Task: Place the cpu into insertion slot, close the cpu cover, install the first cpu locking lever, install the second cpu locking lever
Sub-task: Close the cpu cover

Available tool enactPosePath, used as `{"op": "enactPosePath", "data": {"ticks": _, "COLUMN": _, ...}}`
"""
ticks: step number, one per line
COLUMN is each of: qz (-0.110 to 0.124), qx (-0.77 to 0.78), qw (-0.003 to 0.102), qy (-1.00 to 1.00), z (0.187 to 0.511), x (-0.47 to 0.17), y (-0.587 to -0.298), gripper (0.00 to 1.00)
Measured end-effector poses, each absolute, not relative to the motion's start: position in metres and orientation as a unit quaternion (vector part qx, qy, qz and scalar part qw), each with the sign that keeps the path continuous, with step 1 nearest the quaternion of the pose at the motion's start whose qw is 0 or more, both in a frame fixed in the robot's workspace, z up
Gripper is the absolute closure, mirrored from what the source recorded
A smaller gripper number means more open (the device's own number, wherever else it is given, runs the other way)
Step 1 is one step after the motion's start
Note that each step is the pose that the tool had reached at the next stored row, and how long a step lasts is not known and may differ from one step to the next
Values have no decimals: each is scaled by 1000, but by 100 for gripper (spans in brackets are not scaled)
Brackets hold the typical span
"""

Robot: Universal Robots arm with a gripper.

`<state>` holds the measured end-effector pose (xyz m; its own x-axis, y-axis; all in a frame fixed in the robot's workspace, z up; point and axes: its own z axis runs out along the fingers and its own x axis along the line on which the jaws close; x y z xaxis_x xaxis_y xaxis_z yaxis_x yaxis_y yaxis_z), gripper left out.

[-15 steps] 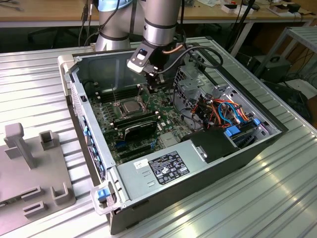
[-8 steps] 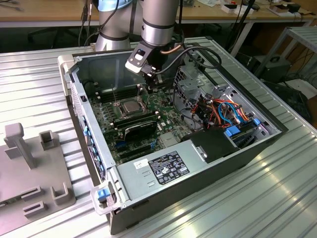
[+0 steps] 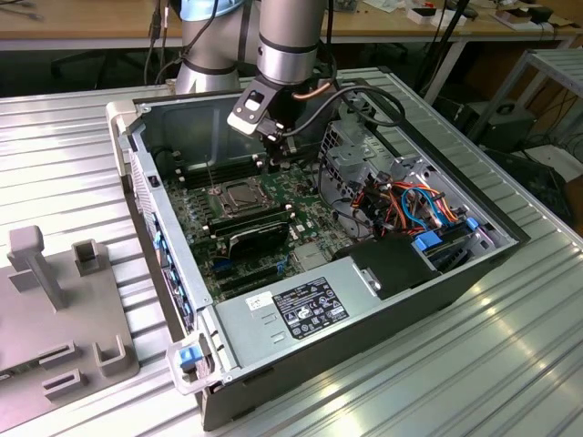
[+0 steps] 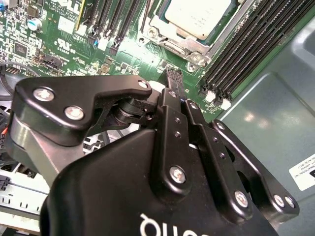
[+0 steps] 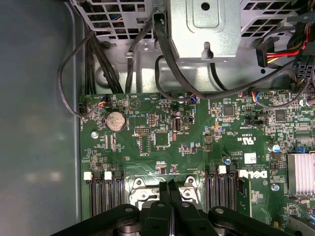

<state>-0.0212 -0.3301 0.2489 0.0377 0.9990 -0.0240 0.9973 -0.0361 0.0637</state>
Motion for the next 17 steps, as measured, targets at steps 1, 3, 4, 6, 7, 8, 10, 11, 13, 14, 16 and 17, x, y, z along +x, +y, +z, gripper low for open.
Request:
{"op": "enactPosePath", "data": {"ticks": 1, "qz": 13, "qx": 720, "qw": 31, "qy": 694, "z": 249, "x": -21, "y": -330, "gripper": 89}}
{"op": "enactPosePath", "data": {"ticks": 3, "qz": 13, "qx": 720, "qw": 31, "qy": 694, "z": 249, "x": -22, "y": -330, "gripper": 89}}
{"op": "enactPosePath", "data": {"ticks": 4, "qz": 13, "qx": 720, "qw": 31, "qy": 694, "z": 249, "x": -22, "y": -330, "gripper": 89}}
{"op": "enactPosePath", "data": {"ticks": 6, "qz": 13, "qx": 720, "qw": 31, "qy": 694, "z": 249, "x": -23, "y": -330, "gripper": 89}}
{"op": "enactPosePath", "data": {"ticks": 7, "qz": 13, "qx": 720, "qw": 31, "qy": 694, "z": 249, "x": -23, "y": -330, "gripper": 89}}
{"op": "enactPosePath", "data": {"ticks": 8, "qz": 14, "qx": 720, "qw": 31, "qy": 694, "z": 249, "x": -23, "y": -330, "gripper": 89}}
{"op": "enactPosePath", "data": {"ticks": 10, "qz": 14, "qx": 720, "qw": 31, "qy": 693, "z": 249, "x": -23, "y": -330, "gripper": 89}}
{"op": "enactPosePath", "data": {"ticks": 11, "qz": 14, "qx": 720, "qw": 31, "qy": 693, "z": 249, "x": -24, "y": -330, "gripper": 89}}
{"op": "enactPosePath", "data": {"ticks": 13, "qz": 13, "qx": 720, "qw": 31, "qy": 694, "z": 249, "x": -25, "y": -330, "gripper": 89}}
{"op": "enactPosePath", "data": {"ticks": 14, "qz": 13, "qx": 720, "qw": 31, "qy": 694, "z": 249, "x": -25, "y": -330, "gripper": 89}}
{"op": "enactPosePath", "data": {"ticks": 16, "qz": 14, "qx": 720, "qw": 31, "qy": 694, "z": 249, "x": -26, "y": -330, "gripper": 89}}
{"op": "enactPosePath", "data": {"ticks": 17, "qz": 14, "qx": 720, "qw": 31, "qy": 693, "z": 249, "x": -26, "y": -330, "gripper": 89}}
